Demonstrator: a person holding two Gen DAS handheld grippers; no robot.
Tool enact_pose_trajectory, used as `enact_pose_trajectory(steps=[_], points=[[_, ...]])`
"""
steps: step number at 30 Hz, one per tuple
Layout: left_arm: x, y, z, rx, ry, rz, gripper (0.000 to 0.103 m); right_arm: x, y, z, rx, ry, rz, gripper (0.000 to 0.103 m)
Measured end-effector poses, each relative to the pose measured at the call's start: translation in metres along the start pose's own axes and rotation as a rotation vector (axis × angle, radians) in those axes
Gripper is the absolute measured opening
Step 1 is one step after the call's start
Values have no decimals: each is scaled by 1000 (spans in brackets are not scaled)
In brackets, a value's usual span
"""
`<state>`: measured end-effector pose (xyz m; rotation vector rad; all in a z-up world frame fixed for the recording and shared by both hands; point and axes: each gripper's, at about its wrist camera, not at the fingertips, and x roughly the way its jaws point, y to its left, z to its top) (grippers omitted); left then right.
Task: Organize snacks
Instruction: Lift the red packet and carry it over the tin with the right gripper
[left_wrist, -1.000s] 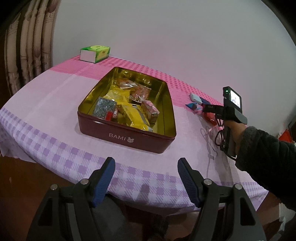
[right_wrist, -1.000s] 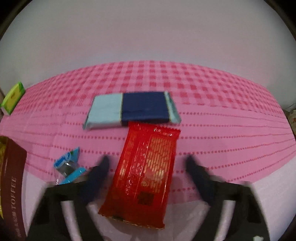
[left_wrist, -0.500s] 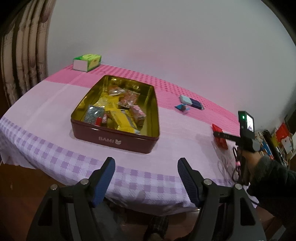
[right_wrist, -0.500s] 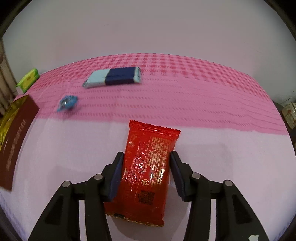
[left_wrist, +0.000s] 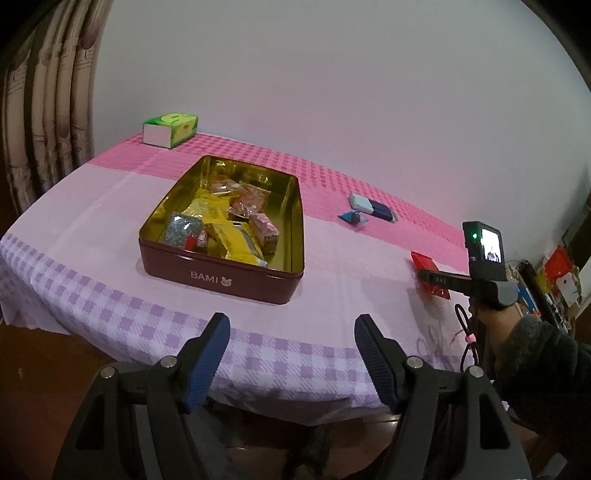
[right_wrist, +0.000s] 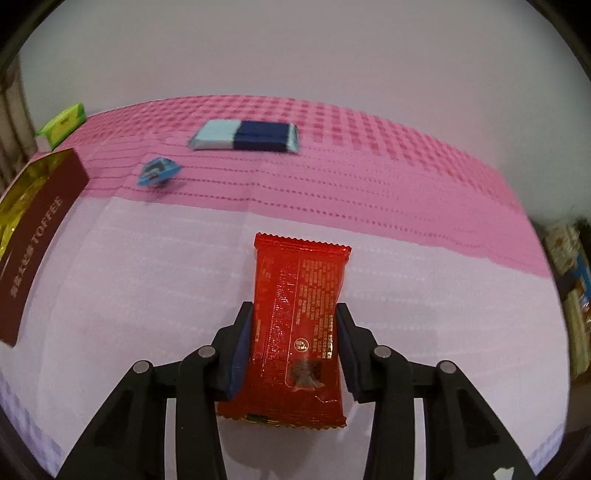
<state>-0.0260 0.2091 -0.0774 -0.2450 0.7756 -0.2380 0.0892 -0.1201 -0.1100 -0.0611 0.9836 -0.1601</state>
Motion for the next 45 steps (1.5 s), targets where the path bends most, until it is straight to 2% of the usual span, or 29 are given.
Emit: enact_pose_trajectory(steps=[7, 14, 19, 26, 35, 45], points=[[-8, -4, 1, 20, -25, -1, 72, -63, 21, 47, -65, -145, -63, 38], [-21, -4, 3, 22, -90, 72, 72, -117, 40, 98, -99, -245, -93, 39], [-23, 0, 3, 9, -90, 94, 72, -145, 55, 107, -121, -286, -86, 39], [-25, 1, 4, 4, -100, 100, 72, -162, 78, 112, -159, -306, -61, 39], [-27, 3, 4, -4, -101, 100, 72, -164, 123, 115, -226, -307, -28, 39], [-26, 10, 5, -35, -92, 114, 72, -156, 197, 111, -336, -291, 50, 39]])
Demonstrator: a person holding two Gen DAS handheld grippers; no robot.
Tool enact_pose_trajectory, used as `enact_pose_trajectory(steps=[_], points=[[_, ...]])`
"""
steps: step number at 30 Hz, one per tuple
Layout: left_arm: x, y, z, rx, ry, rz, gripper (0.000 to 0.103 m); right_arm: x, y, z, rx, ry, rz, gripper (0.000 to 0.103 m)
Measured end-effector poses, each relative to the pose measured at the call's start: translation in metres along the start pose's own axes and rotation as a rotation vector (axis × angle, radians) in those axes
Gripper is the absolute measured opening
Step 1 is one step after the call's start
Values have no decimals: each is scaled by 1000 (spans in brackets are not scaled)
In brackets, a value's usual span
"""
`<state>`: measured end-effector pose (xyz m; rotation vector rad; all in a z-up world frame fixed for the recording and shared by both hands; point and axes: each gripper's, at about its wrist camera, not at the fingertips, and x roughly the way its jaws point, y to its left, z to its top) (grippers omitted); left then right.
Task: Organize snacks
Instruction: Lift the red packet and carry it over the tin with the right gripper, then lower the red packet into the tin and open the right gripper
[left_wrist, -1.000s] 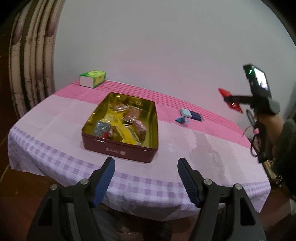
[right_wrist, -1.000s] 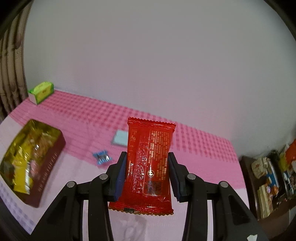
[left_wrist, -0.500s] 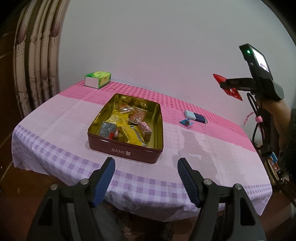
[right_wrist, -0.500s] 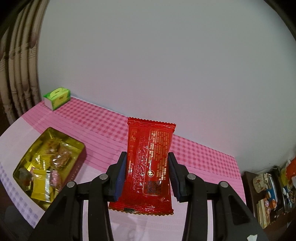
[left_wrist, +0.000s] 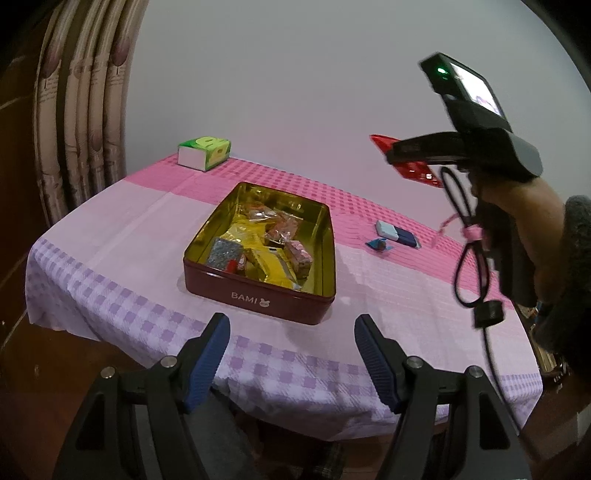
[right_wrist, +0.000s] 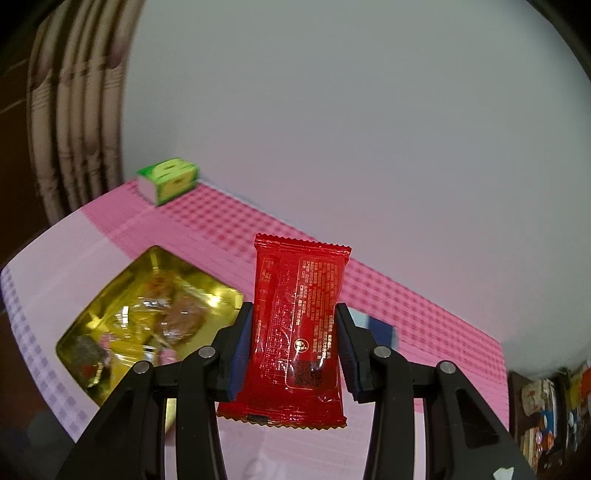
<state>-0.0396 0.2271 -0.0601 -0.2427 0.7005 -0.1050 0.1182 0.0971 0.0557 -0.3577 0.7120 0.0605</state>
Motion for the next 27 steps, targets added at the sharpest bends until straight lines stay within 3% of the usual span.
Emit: enact_pose_trajectory(steps=[12, 27], points=[[14, 14, -1, -51, 53, 28, 71, 41, 84, -10, -105, 77, 133, 39], [31, 23, -4, -81, 119, 44, 71, 94, 117, -42, -141, 192, 201, 39]])
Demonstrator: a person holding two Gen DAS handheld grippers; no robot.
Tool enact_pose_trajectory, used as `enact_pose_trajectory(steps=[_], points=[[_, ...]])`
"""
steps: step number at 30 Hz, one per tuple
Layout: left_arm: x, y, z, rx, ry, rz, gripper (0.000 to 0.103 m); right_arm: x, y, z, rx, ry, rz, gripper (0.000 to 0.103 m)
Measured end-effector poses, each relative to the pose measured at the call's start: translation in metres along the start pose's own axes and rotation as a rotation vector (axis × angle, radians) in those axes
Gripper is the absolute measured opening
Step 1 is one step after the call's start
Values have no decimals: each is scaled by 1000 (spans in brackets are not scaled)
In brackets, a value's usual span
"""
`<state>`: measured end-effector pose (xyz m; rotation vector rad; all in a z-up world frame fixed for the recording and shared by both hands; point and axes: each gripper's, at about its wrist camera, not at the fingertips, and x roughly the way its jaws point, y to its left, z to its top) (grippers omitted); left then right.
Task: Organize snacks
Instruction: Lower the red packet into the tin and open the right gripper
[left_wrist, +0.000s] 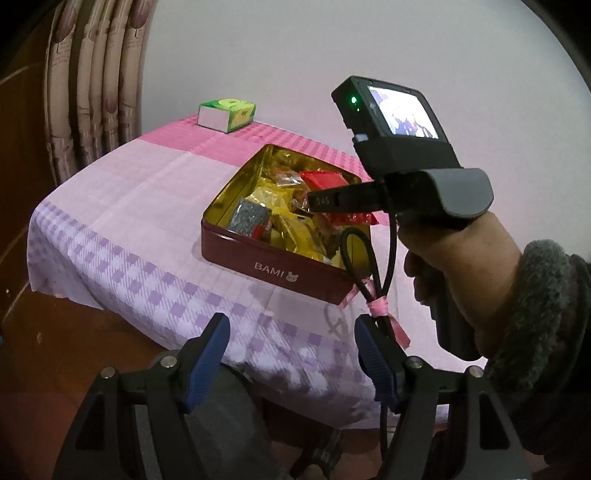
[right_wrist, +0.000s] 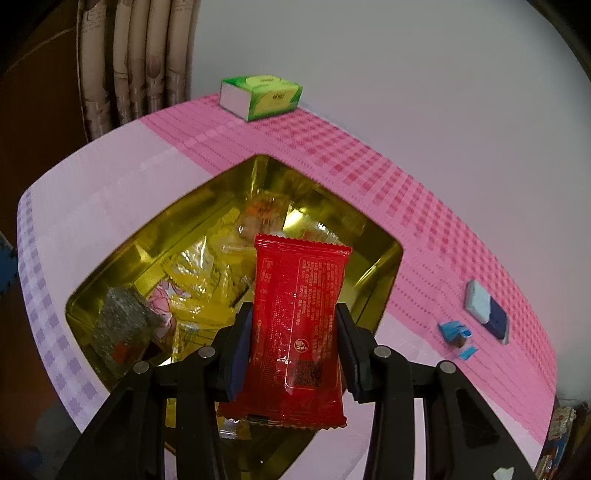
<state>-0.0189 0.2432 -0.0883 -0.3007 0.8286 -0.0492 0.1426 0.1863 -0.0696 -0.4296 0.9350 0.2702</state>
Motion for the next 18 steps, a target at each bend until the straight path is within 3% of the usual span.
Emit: enact_pose_trajectory(steps=[13, 18], points=[[13, 1, -2, -5, 44, 11, 71, 23, 2, -4, 21, 37, 79, 41], [15, -1, -3, 5, 47, 19, 71, 9, -7, -10, 57, -28, 159, 57]])
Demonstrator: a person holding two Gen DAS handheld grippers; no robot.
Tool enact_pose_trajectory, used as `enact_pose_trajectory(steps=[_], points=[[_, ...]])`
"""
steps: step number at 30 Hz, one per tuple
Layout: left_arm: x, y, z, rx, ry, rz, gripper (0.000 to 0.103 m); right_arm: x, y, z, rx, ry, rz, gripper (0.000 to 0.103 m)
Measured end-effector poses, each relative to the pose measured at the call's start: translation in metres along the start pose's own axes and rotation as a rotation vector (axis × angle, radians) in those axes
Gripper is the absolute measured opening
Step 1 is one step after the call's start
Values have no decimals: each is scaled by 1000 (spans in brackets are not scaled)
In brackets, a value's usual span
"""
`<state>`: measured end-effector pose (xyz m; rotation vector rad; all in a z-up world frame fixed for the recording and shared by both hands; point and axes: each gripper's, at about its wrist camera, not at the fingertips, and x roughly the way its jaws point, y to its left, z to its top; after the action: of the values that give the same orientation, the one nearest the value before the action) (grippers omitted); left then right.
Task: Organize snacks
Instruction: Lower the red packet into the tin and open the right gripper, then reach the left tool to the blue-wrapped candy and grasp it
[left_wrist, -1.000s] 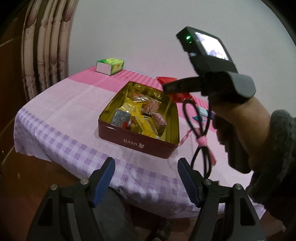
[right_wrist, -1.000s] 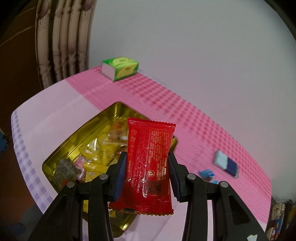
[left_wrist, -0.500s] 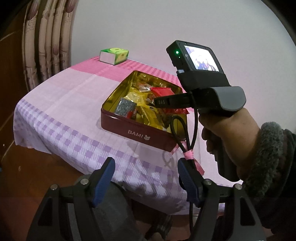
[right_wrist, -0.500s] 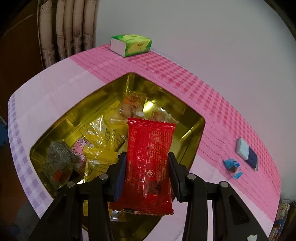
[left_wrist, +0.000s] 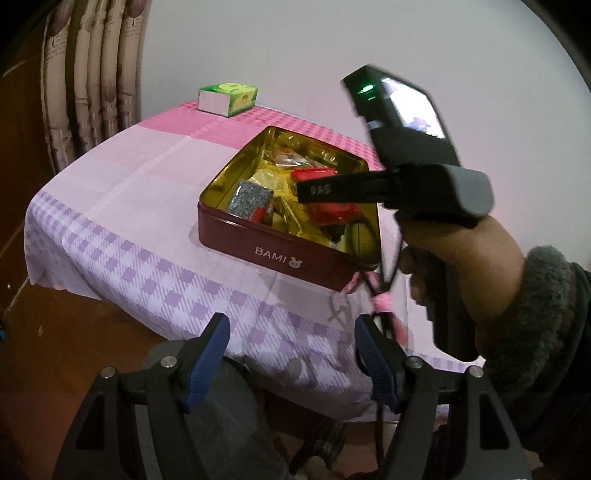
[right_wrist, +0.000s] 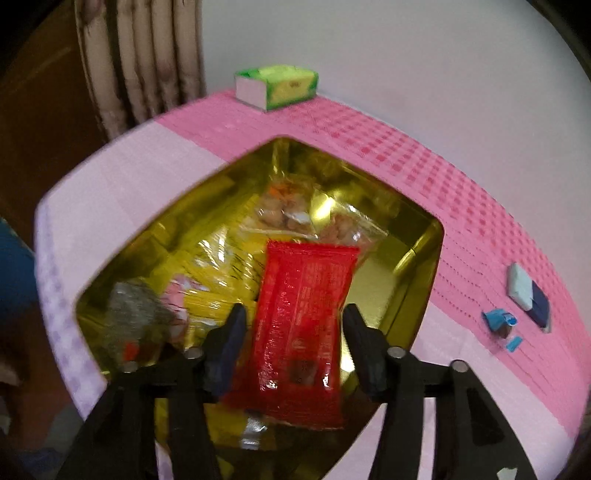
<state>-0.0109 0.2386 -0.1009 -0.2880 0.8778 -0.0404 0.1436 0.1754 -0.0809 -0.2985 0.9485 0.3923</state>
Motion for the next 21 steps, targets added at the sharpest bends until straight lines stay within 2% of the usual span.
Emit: enact_pose_trajectory(steps=[2, 4, 6, 7, 10, 11, 13, 17, 19, 21], points=[[0, -1, 0, 8, -5, 4, 71, -21, -9, -5, 16, -65, 14, 60], [0, -4, -1, 21, -9, 7, 72, -46, -26, -16, 66, -126, 32, 69], [-2, -7, -1, 37, -20, 8, 72, -73, -52, -37, 145, -178, 31, 80], [-3, -9, -2, 51, -32, 8, 72, -85, -67, -51, 181, -194, 20, 82], [-6, -20, -3, 111, -73, -19, 72, -114, -112, -101, 273, -204, -102, 84], [-4, -25, -4, 137, -80, -22, 72, -126, -135, -132, 317, -198, -176, 85], [5, -39, -5, 194, -61, -44, 71, -140, -169, -180, 407, -177, -255, 85], [27, -82, 3, 319, -35, -111, 72, -164, -225, -268, 641, -161, -329, 86], [43, -109, 16, 363, -32, -133, 72, -174, -243, -299, 731, -180, -329, 86], [65, -142, 37, 409, -20, -158, 72, -179, -259, -309, 788, -186, -334, 86]])
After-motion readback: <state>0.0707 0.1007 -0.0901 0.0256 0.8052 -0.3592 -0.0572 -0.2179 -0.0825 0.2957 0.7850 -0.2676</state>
